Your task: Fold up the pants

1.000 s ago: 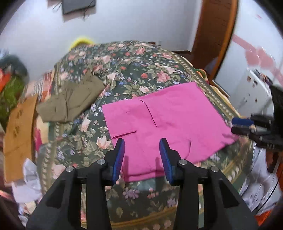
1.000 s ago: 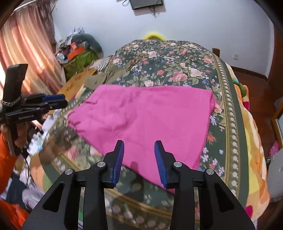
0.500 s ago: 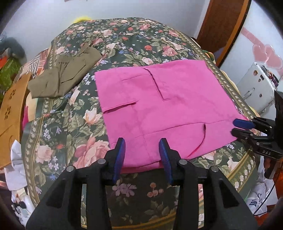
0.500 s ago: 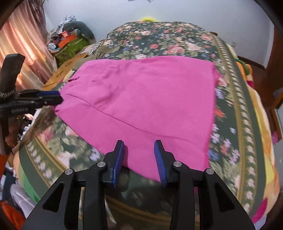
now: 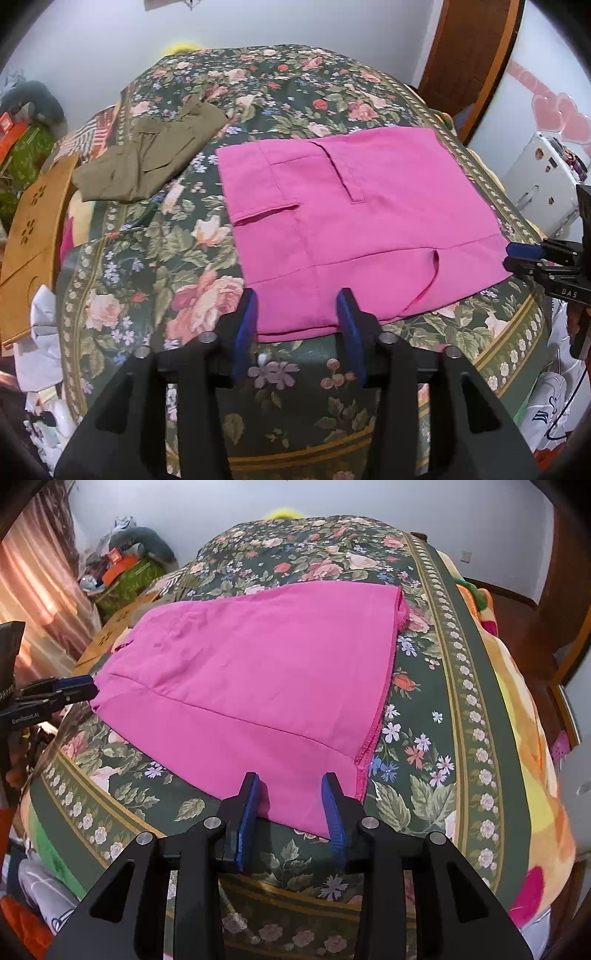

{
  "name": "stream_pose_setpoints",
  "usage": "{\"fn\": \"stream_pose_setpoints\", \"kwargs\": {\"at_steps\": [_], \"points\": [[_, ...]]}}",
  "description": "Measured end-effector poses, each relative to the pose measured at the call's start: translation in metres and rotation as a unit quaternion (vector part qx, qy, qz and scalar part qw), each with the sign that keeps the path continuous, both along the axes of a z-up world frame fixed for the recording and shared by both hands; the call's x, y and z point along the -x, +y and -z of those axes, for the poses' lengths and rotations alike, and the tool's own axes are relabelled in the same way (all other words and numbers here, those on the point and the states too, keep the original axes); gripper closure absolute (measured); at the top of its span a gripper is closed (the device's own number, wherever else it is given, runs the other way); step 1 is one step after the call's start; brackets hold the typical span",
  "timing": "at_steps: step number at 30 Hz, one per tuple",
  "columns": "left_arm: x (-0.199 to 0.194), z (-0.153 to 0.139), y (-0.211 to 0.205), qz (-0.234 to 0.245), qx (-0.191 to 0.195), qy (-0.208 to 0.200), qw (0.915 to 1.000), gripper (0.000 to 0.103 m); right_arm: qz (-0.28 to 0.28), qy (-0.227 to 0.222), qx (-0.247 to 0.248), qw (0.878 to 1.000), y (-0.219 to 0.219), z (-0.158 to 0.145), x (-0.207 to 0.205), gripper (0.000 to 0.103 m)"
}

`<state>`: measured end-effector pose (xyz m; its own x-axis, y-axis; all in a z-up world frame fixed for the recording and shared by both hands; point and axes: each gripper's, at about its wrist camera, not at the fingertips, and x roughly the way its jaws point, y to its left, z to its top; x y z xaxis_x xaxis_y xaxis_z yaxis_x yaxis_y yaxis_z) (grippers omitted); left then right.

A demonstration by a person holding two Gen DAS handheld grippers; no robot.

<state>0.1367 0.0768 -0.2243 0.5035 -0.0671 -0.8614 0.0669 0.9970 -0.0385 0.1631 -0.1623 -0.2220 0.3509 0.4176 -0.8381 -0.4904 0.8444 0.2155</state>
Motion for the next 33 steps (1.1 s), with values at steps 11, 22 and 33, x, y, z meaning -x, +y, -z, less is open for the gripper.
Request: {"fn": "stream_pose_setpoints", "kwargs": {"at_steps": [11,22,33], "points": [[-0.045,-0.039,0.047,-0.078,0.033,-0.032,0.9959,0.048,0.038,-0.027,0.007,0.999,-0.022,-0.027,-0.049,0.071],[-0.134,-0.016,0.063,-0.087,0.048,-0.008,0.995,0.048,0.071,-0.07,-0.015,0.995,-0.01,-0.034,-0.13,0.065],[-0.154,0.033,0.057,-0.072,0.096,0.036,0.9921,0.069,0.094,-0.029,-0.016,0.995,0.003,0.014,-0.202,0.066]]}}
